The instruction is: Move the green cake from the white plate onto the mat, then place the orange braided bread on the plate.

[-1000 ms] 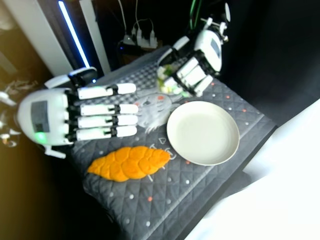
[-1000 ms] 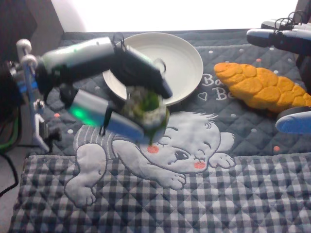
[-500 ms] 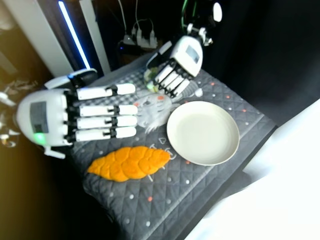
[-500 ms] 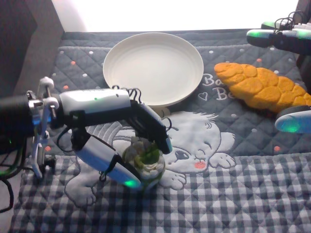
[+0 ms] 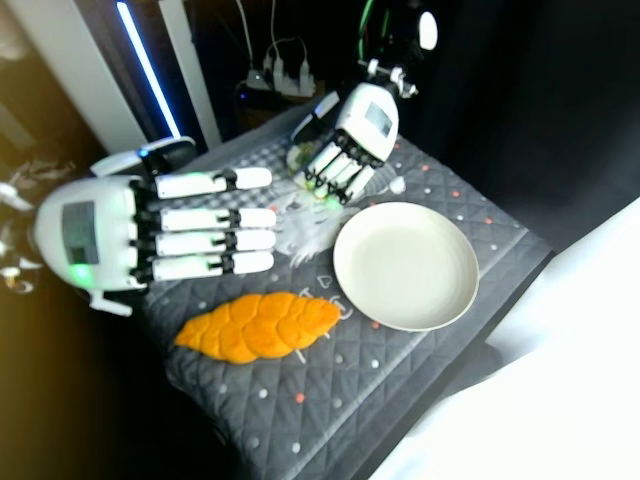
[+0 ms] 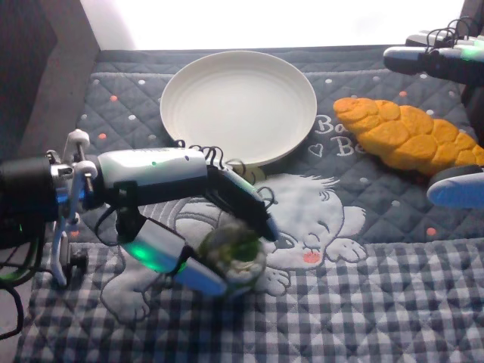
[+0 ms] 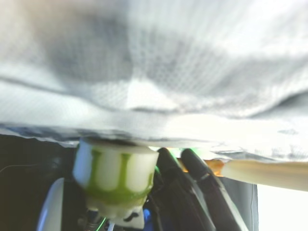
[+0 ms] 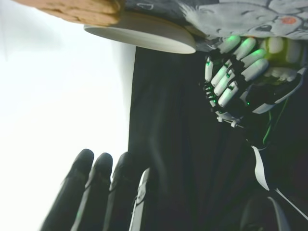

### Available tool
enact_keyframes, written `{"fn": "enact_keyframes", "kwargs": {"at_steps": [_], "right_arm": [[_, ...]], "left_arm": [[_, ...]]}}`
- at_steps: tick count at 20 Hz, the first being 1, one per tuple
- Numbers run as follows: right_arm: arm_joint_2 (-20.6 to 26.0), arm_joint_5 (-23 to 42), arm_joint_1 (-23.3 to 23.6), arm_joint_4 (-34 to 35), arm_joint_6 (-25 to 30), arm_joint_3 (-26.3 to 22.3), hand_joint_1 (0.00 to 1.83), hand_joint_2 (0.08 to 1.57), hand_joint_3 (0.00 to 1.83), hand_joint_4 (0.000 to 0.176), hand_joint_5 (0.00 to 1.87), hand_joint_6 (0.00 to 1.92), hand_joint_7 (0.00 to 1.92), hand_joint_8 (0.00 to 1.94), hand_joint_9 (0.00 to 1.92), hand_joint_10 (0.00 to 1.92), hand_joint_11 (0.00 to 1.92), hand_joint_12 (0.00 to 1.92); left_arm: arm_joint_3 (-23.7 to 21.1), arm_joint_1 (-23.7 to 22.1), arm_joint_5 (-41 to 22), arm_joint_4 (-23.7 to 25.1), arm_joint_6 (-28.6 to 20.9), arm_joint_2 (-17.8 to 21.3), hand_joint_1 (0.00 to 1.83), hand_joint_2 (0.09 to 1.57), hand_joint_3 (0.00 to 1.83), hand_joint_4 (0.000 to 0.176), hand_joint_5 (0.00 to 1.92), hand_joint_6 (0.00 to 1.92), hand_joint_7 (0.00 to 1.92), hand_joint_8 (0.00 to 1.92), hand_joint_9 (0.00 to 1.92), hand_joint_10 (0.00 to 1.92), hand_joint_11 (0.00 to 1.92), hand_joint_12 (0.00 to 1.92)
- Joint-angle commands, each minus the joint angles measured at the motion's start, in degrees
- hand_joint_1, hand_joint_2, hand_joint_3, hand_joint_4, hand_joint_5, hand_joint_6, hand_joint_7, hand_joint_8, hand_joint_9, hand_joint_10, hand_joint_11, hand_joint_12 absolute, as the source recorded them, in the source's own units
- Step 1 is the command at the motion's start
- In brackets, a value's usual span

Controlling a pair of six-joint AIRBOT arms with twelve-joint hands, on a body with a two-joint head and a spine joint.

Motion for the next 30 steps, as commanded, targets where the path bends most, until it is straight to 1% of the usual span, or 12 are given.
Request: {"fn": "enact_keyframes", "kwargs": {"at_steps": [1,5,9,13,14,15,16,19,23,25,27,30], "right_arm": [[0.8,7.2,0.2,1.7,0.6,-0.1,0.61,0.75,0.00,0.152,0.42,0.00,0.46,0.00,0.29,0.00,0.24,0.07],[0.8,7.1,0.2,1.5,0.6,-0.1,0.60,0.73,0.00,0.175,0.34,0.00,0.43,0.00,0.23,0.00,0.19,0.05],[1.4,6.2,0.2,1.4,0.5,0.3,0.58,0.72,0.00,0.176,0.28,0.00,0.35,0.00,0.17,0.00,0.19,0.04],[1.5,2.7,0.2,1.3,0.5,2.2,0.70,0.68,0.00,0.176,0.23,0.00,0.28,0.00,0.09,0.00,0.06,0.00],[1.5,1.8,0.2,1.3,0.5,2.8,0.72,0.71,0.00,0.176,0.24,0.00,0.29,0.00,0.08,0.00,0.08,0.01],[1.5,0.7,0.3,1.3,0.5,3.4,0.66,0.72,0.01,0.176,0.23,0.00,0.29,0.00,0.08,0.00,0.10,0.02],[1.5,-0.5,0.3,1.3,0.5,4.0,0.65,0.75,0.02,0.176,0.24,0.00,0.24,0.00,0.04,0.00,0.08,0.01],[1.5,-4.6,0.5,1.7,0.5,6.0,0.66,0.79,0.02,0.176,0.24,0.00,0.21,0.00,0.04,0.01,0.08,0.01],[1.2,-9.3,1.7,1.6,0.6,7.7,0.65,0.75,0.00,0.176,0.21,0.00,0.18,0.00,0.03,0.00,0.05,0.00],[-0.6,-15.0,8.1,-3.0,0.5,9.1,0.67,0.71,0.00,0.176,0.20,0.00,0.18,0.00,0.06,0.01,0.06,0.01],[-3.1,-19.5,12.5,-6.7,0.5,10.9,0.65,0.67,0.00,0.176,0.20,0.00,0.20,0.00,0.12,0.01,0.13,0.04],[-3.9,-21.8,13.3,-7.1,0.5,11.9,0.72,0.61,0.00,0.176,0.21,0.01,0.14,0.00,0.11,0.00,0.16,0.05]], "left_arm": [[-0.5,0.0,-4.5,-1.5,-0.1,-0.1,1.01,0.88,0.00,0.147,0.58,0.01,0.50,0.00,0.39,0.00,0.05,0.68],[-1.6,-0.6,-4.1,-1.0,1.6,0.5,0.86,0.77,0.00,0.176,0.22,0.00,0.08,0.00,0.01,0.00,0.00,0.02],[-1.7,-2.7,-4.5,-1.0,1.5,2.6,0.82,0.71,0.00,0.176,0.01,0.00,0.00,0.00,0.00,0.00,0.00,0.00],[-2.0,-5.9,-4.0,-1.2,0.9,7.0,1.08,0.61,0.00,0.046,0.03,0.00,0.00,0.00,0.00,0.00,0.00,0.00],[-2.0,-6.3,-3.7,-1.2,0.7,7.8,0.83,0.66,0.01,0.090,0.00,0.00,0.00,0.00,0.00,0.00,0.00,0.00],[-2.0,-6.5,-3.5,-1.4,0.6,8.7,0.82,0.69,0.02,0.077,0.06,0.02,0.00,0.00,0.00,0.00,0.00,0.00],[-2.0,-6.6,-3.3,-1.9,0.6,9.6,0.90,0.79,0.02,0.105,0.48,0.05,0.00,0.00,0.00,0.00,0.00,0.00],[-1.8,-7.0,-2.0,-2.4,0.9,10.8,0.91,0.76,0.00,0.129,0.02,0.00,0.00,0.00,0.00,0.00,0.00,0.00],[-1.6,-7.4,-1.6,-3.3,2.0,11.0,0.65,0.98,0.09,0.000,0.06,0.02,0.00,0.00,0.00,0.00,0.00,0.00],[-2.4,-7.5,-2.0,-4.2,2.8,12.3,0.44,1.04,0.12,0.000,0.16,0.06,0.00,0.00,0.00,0.00,0.00,0.00],[-3.8,-5.4,-3.4,-7.8,5.7,14.3,0.17,1.12,0.90,0.000,0.24,0.08,0.08,0.01,0.09,0.01,0.04,0.03],[-3.9,-6.1,-3.8,-8.5,7.1,14.2,0.00,1.20,0.85,0.000,0.28,0.05,0.09,0.01,0.10,0.01,0.00,0.39]]}}
